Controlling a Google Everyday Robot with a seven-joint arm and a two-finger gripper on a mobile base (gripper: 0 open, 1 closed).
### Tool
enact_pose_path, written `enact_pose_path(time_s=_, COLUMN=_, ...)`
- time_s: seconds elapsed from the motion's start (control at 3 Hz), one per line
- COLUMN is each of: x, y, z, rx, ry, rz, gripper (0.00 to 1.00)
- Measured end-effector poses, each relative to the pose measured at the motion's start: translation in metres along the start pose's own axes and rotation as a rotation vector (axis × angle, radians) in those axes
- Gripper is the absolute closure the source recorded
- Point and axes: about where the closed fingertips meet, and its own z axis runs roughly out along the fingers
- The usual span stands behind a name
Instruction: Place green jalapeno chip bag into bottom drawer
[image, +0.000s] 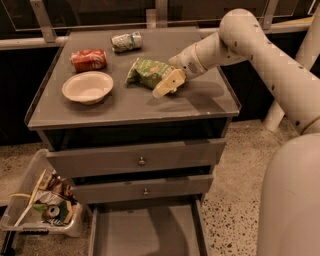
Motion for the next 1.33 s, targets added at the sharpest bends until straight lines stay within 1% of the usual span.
enact_pose_path(time_s=0.33, x=0.0006, y=-0.0054, z=0.0197, rx=-0.041, ry=0.001, rz=0.042, gripper=0.00)
enact_pose_path(time_s=0.67, x=0.0003, y=-0.0060, z=0.0206, rx=-0.042, ry=0.001, rz=0.044, gripper=0.18)
enact_pose_path(time_s=1.33, x=0.0003, y=-0.0060, z=0.0206, rx=-0.042, ry=0.001, rz=0.044, gripper=0.64)
